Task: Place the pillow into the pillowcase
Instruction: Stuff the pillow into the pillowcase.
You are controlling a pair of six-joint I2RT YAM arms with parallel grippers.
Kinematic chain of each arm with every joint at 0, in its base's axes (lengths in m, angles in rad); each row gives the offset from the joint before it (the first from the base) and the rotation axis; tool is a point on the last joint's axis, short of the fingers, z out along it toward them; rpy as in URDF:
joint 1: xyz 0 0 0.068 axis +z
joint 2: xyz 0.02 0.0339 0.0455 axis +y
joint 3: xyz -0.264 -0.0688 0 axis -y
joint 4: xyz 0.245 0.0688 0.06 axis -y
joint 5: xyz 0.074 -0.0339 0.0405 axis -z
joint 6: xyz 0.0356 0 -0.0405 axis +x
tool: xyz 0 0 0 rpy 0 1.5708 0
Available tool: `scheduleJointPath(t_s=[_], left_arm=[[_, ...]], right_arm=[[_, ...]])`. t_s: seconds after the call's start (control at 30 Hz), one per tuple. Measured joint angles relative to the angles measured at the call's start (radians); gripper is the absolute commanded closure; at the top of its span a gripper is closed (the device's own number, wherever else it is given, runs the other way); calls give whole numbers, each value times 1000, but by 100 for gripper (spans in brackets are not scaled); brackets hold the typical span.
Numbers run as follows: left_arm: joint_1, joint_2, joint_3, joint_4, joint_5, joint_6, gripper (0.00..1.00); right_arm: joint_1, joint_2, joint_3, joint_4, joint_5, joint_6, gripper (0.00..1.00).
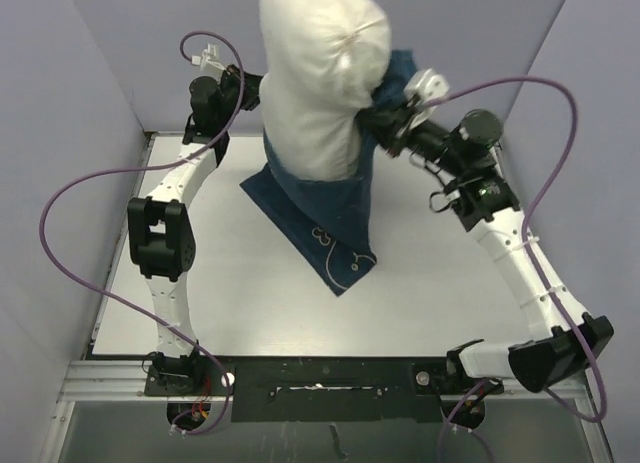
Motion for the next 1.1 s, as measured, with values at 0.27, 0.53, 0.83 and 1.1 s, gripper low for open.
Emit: scheduleJointPath(t_s=[0.27, 0.53, 0.83, 1.1], left_arm=[[10, -9, 357, -387, -113, 36, 100], [-81, 157, 953, -703, -181, 53, 100], [11, 90, 724, -811, -236, 31, 100], [-43, 148, 832, -1027, -263, 59, 100]], right_arm=[[-144, 60, 87, -33, -47, 204, 100], [-14, 105, 37, -64, 59, 257, 100], [-7, 35, 91, -45, -53, 401, 100], [241, 48, 8, -121, 62, 412, 100]])
